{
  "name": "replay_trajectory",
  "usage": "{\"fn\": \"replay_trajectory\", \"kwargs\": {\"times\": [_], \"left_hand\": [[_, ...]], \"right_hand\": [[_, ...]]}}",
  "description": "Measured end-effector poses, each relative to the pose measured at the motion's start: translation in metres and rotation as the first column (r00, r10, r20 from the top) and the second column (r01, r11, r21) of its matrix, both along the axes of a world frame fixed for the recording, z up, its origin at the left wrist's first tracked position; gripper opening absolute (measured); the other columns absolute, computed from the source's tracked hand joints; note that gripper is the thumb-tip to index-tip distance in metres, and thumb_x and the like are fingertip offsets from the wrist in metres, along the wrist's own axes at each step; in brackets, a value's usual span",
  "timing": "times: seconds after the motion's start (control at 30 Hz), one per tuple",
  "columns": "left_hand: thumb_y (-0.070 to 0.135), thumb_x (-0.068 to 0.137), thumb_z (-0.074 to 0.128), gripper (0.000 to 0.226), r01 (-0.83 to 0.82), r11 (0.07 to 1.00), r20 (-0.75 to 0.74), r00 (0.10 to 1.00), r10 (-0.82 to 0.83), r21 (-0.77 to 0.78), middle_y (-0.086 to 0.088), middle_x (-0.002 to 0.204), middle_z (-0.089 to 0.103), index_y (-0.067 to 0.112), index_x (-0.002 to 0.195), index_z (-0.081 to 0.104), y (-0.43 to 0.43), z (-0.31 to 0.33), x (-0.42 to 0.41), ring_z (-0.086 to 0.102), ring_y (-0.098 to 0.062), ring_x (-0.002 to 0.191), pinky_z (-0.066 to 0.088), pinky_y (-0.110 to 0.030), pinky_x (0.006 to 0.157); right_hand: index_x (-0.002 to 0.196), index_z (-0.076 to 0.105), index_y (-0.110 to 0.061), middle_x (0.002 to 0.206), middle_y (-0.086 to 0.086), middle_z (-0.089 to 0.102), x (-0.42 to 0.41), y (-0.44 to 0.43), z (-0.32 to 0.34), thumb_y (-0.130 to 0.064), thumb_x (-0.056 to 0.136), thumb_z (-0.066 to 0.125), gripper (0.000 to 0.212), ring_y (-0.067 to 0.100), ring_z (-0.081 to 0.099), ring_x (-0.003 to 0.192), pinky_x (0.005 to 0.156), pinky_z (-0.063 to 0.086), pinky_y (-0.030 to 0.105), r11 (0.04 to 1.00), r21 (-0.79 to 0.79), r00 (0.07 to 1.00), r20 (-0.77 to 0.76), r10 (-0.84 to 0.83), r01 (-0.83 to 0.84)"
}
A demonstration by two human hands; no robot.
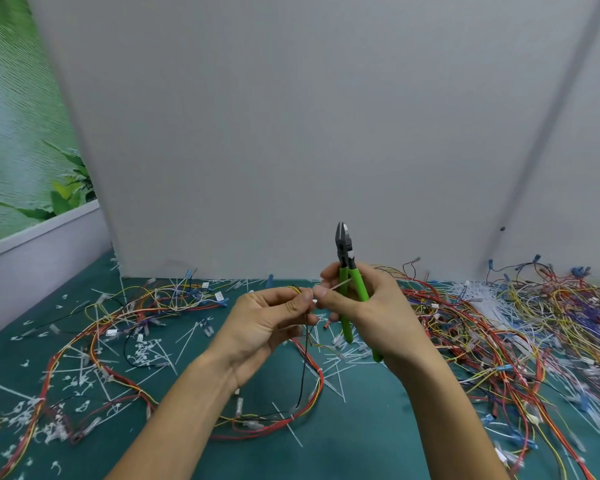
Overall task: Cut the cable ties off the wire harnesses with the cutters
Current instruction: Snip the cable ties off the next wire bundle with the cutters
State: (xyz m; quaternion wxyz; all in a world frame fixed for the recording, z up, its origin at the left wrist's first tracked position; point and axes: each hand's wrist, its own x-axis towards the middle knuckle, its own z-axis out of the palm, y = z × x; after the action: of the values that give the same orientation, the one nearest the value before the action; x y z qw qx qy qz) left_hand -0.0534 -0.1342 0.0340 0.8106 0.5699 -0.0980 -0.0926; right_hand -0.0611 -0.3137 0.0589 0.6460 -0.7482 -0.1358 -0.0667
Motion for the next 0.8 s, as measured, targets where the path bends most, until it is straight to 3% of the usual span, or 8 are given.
{"fn": "replay_trajectory", "kwargs": {"times": [0.2,0.37,0.63,0.73,0.8], "left_hand": [[0.034,0.064,0.085,0.028,-0.027,0.998,0.050,0.998,0.024,0.060,-0.005,0.079,0.074,0.015,0.084,0.082,-0.0011,-0.0030,0.0001,0.072,-0.016,0.072,0.053,-0.024,0.067],[0.038,0.072,0.083,0.027,-0.014,0.992,0.097,0.995,0.002,0.123,-0.005,0.079,0.072,0.016,0.087,0.081,-0.0010,-0.0024,-0.0004,0.069,-0.017,0.074,0.052,-0.023,0.064],[0.032,0.091,0.070,0.023,0.248,0.962,-0.036,0.967,-0.253,-0.119,0.001,0.076,0.056,0.011,0.086,0.062,-0.0072,-0.0008,-0.0032,0.058,-0.013,0.069,0.050,-0.029,0.064],[0.031,0.095,0.065,0.028,0.303,0.935,-0.032,0.949,-0.314,-0.186,0.000,0.081,0.048,0.006,0.107,0.061,-0.0088,-0.0006,-0.0038,0.055,-0.011,0.069,0.051,-0.028,0.063],[0.030,0.097,0.061,0.024,0.316,0.936,0.000,0.947,-0.320,-0.156,0.002,0.080,0.048,0.008,0.104,0.068,-0.0093,-0.0010,-0.0038,0.052,-0.010,0.069,0.049,-0.027,0.065]], "right_hand": [[0.103,0.070,-0.022,0.086,-0.003,0.073,0.0025,0.0002,-0.0042,-0.017,0.091,0.078,0.016,0.012,0.073,0.080,0.079,0.063,0.036,0.998,-0.064,1.000,0.001,-0.021,0.021],[0.105,0.070,-0.019,0.088,0.004,0.074,0.0035,-0.0011,-0.0048,-0.013,0.092,0.076,0.015,0.020,0.074,0.085,0.073,0.063,0.029,1.000,-0.013,1.000,-0.021,0.009,-0.010],[0.107,0.068,-0.014,0.079,0.008,0.076,0.0039,0.0013,-0.0063,-0.006,0.095,0.072,0.016,0.021,0.073,0.071,0.067,0.057,0.027,0.982,0.151,0.990,-0.062,0.125,-0.114],[0.103,0.070,-0.019,0.080,0.009,0.075,0.0044,0.0020,-0.0064,-0.013,0.090,0.077,0.016,0.024,0.072,0.071,0.074,0.062,0.047,0.978,0.169,0.990,-0.058,0.131,-0.120],[0.099,0.071,-0.020,0.081,0.010,0.073,0.0047,0.0019,-0.0064,-0.019,0.082,0.078,0.018,0.028,0.071,0.075,0.083,0.058,0.056,0.977,0.177,0.990,-0.056,0.132,-0.121]]}}
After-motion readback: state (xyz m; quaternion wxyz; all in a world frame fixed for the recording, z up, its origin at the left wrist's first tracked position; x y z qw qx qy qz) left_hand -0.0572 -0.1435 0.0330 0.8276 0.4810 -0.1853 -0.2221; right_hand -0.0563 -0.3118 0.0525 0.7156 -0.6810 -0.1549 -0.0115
